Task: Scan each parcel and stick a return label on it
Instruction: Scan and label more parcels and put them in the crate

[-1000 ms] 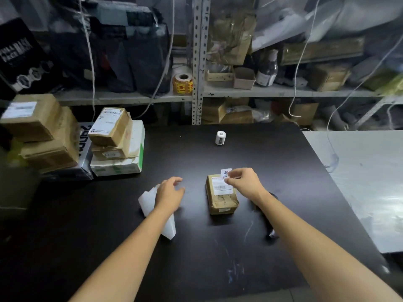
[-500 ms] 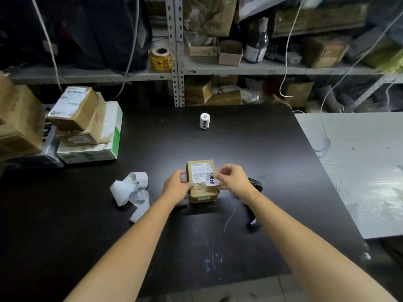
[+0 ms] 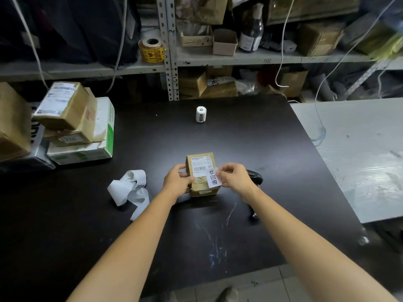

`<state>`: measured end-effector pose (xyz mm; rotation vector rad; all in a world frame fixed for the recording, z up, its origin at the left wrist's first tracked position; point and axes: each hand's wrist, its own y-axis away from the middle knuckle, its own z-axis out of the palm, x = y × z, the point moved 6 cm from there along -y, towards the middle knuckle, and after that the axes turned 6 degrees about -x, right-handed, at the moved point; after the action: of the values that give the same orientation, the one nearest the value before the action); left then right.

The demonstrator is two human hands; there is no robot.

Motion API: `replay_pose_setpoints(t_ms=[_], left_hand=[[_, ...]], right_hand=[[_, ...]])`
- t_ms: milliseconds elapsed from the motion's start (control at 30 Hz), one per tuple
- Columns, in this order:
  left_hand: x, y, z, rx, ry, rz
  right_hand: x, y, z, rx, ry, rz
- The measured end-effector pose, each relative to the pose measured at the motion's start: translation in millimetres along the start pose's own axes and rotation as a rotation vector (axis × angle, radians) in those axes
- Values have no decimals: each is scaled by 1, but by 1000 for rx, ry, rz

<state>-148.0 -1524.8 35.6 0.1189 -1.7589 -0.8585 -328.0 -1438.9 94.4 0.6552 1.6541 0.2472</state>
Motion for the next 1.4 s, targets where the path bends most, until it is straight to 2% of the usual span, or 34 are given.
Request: replay_pose_setpoints(t_ms=[167, 433, 567, 767, 1133, 1400], left_hand=[[1, -2, 0, -11, -6, -7], [0, -2, 0, -38, 4, -1], [2, -2, -2, -27, -16, 5], [2, -1, -2, -34, -17, -9], [3, 1, -3, -36, -11, -10], [6, 5, -2, -37, -12, -9]], right_hand=[[-2, 5, 8, 36, -97, 48], [7, 8, 6, 109, -168, 8], [11, 7, 13, 93, -190, 32], [22, 1, 10, 216, -38, 94], [34, -6, 11, 279, 63, 56], [29, -4, 8, 314, 450, 25]])
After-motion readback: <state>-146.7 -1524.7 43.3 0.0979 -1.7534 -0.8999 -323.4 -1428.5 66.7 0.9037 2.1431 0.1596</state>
